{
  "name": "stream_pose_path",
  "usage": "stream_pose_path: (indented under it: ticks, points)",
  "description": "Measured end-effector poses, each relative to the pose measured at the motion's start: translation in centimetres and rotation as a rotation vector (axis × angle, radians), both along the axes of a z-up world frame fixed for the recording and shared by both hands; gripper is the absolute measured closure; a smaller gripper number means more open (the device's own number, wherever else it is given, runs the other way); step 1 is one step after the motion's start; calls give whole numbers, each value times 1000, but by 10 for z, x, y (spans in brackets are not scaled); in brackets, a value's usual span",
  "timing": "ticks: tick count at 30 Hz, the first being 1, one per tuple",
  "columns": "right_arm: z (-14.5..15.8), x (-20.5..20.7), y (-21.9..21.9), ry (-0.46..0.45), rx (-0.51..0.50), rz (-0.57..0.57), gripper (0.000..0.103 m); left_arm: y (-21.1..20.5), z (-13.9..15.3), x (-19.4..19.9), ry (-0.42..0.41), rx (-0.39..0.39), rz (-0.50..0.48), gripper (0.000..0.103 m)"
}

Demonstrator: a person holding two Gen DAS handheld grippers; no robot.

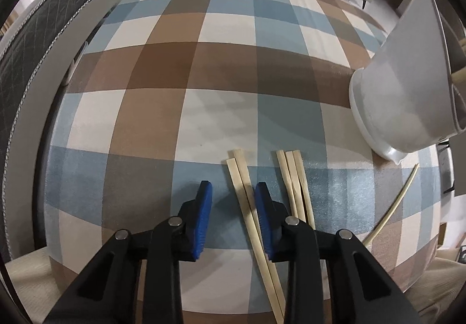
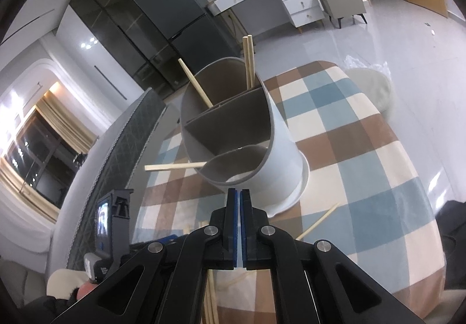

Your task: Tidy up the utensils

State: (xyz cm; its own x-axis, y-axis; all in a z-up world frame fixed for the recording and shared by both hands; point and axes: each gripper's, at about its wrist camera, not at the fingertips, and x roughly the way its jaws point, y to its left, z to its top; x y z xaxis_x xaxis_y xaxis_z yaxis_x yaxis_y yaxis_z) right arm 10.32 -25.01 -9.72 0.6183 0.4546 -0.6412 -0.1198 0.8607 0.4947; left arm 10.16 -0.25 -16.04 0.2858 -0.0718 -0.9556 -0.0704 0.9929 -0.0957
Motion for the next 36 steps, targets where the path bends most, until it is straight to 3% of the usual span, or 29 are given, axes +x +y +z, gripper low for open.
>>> stream_pose_path:
  ticks: [4,6,7,15,23,25,33,36]
  points:
    - [0,0,1,-2,0,-1,100,2,0,-6,-19,10,-10,78]
    - [0,0,1,-1,4,1,100,3,-2,-7,-25,39,-11,66]
    - [0,0,2,-2,5,2,100,5,-4,-8,-19,60,-6,65]
    - [2,1,3,-5,16,7,100,15,1,-14,-13,70,36,65]
    - [4,0,5,-8,24,12,100,25,9,-17,-78,99,109,65]
    - [4,0,6,-10,24,14,100,26,4,-14,-49,120,104,65]
    - [5,0,7,-11,23,17,100,26,0,-13,-28,77,95,64]
    - [5,0,8,-12,22,19,100,21,1,-8,-17,107,85,62]
